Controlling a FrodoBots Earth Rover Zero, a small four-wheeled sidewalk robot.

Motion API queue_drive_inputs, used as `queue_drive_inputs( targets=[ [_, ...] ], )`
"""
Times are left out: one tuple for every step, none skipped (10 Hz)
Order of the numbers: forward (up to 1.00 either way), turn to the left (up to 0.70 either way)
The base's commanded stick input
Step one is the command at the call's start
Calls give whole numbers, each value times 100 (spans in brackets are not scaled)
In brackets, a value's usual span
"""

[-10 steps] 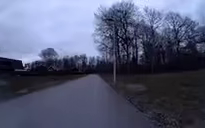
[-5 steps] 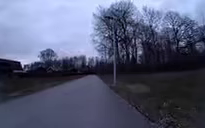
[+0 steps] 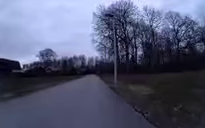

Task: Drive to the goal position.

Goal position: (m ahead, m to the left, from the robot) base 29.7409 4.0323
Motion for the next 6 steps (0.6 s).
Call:
queue_drive_inputs(
  targets=[
    [70, 0],
    [70, 0],
    [70, 0],
    [70, 0],
    [70, 0],
    [70, 0]
  ],
)
